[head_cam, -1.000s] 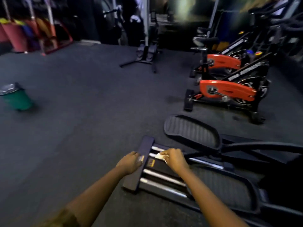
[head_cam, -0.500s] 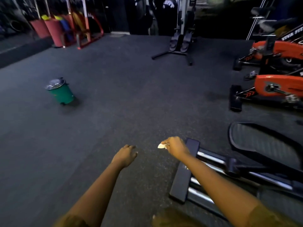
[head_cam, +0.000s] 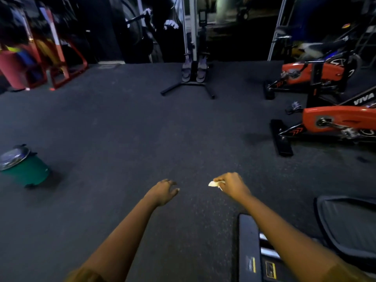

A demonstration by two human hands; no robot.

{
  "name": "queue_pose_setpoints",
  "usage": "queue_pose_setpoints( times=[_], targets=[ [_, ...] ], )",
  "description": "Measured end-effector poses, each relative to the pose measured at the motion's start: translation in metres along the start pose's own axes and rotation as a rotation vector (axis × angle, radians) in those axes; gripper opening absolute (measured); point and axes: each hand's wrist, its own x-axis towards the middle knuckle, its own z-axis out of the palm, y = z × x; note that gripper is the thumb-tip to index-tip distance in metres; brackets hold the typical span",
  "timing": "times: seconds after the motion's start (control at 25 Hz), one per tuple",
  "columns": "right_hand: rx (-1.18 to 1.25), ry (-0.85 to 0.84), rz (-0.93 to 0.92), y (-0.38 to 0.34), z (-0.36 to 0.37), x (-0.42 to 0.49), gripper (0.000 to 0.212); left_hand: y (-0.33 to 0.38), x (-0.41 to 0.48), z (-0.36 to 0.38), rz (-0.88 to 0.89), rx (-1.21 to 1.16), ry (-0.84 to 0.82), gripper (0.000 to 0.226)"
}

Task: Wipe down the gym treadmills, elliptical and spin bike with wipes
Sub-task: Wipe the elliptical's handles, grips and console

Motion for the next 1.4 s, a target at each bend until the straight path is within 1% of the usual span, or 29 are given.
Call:
queue_pose_setpoints(
  times=[0.12,0.28,0.44,0.6,0.64,0.76,0.92,1.08,1.16,1.28,1.4],
  targets=[
    [0.037,0.088,0.112,0.013,-0.036,0.049,0.031,0.017,0.086,-0.039,0.118,0.046,-0.039,0.051],
    [0.094,0.231,0.296,0.054,-0.079,0.114,0.031,0.064,0.208,-0.084,0.312,0.113,-0.075,0.05],
    [0.175,0.404,0.479,0.09,-0.127,0.175,0.029,0.127,0.337,-0.128,0.529,0.19,-0.121,0.049],
    [0.207,0.573,0.699,0.125,-0.177,0.209,0.023,0.216,0.438,-0.158,0.76,0.269,-0.193,0.048],
    [0.204,0.6,0.742,0.133,-0.187,0.21,0.023,0.238,0.453,-0.161,0.804,0.274,-0.212,0.048],
    [0.2,0.749,0.88,0.165,-0.22,0.205,0.026,0.324,0.5,-0.161,0.974,0.333,-0.265,0.047],
    [0.193,0.889,1.028,0.225,-0.266,0.201,0.021,0.448,0.54,-0.149,1.208,0.404,-0.292,0.045],
    [0.21,1.006,1.143,0.289,-0.321,0.197,0.02,0.57,0.566,-0.136,1.354,0.472,-0.311,0.048],
    [0.203,1.071,1.201,0.317,-0.346,0.191,0.022,0.628,0.575,-0.127,1.425,0.495,-0.337,0.048],
    [0.208,1.156,1.302,0.345,-0.375,0.174,0.017,0.704,0.576,-0.106,1.541,0.557,-0.362,0.049],
    [0.204,1.214,1.424,0.379,-0.404,0.143,0.024,0.789,0.56,-0.075,1.654,0.649,-0.416,0.05]
  ],
)
